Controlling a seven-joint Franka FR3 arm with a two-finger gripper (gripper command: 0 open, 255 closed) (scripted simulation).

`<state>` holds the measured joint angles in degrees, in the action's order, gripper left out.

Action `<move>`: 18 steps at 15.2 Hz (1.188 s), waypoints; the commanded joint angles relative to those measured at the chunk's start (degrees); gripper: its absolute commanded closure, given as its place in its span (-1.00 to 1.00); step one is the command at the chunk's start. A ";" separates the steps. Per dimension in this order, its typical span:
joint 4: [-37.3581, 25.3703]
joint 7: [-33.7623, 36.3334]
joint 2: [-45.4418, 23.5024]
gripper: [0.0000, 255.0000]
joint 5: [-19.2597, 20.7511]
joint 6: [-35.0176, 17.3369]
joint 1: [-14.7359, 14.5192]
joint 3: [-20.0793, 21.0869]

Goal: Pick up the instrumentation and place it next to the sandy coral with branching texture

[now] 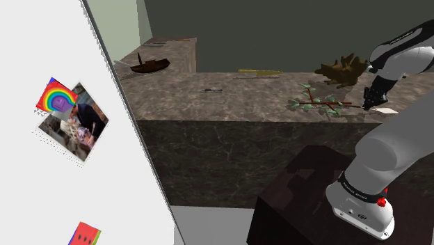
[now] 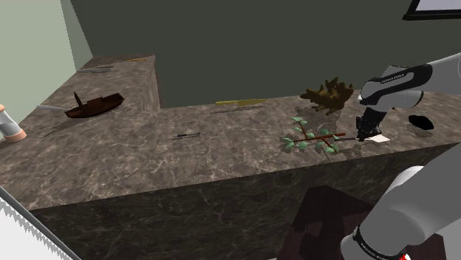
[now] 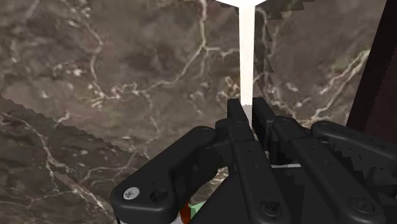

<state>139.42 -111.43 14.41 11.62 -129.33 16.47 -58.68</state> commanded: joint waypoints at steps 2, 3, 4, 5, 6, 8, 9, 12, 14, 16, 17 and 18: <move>0.02 -0.01 -0.03 -1.00 -0.01 -0.03 -0.01 -0.02; 0.02 -0.01 -0.02 -1.00 -0.01 -0.03 -0.01 -0.01; 0.02 -0.01 -0.02 -1.00 0.00 -0.03 0.00 -0.01; 0.02 0.00 -0.02 -1.00 0.00 -0.03 0.00 -0.01; 0.02 0.00 -0.02 -1.00 0.00 -0.03 0.00 -0.01; -0.97 0.98 1.68 -1.00 1.20 2.27 0.86 1.19; -2.03 1.75 3.18 -1.00 2.09 4.54 1.62 2.35; -4.10 2.77 5.44 -1.00 3.17 8.49 2.68 4.21; -4.09 2.77 5.44 -1.00 3.17 8.49 2.68 4.22; -4.09 2.77 5.44 -1.00 3.17 8.49 2.68 4.22; -4.09 2.77 5.44 -1.00 3.17 8.49 2.68 4.22; -4.09 2.77 5.44 -1.00 3.17 8.49 2.68 4.22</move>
<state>135.33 -108.66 19.84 14.78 -120.86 19.14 -54.47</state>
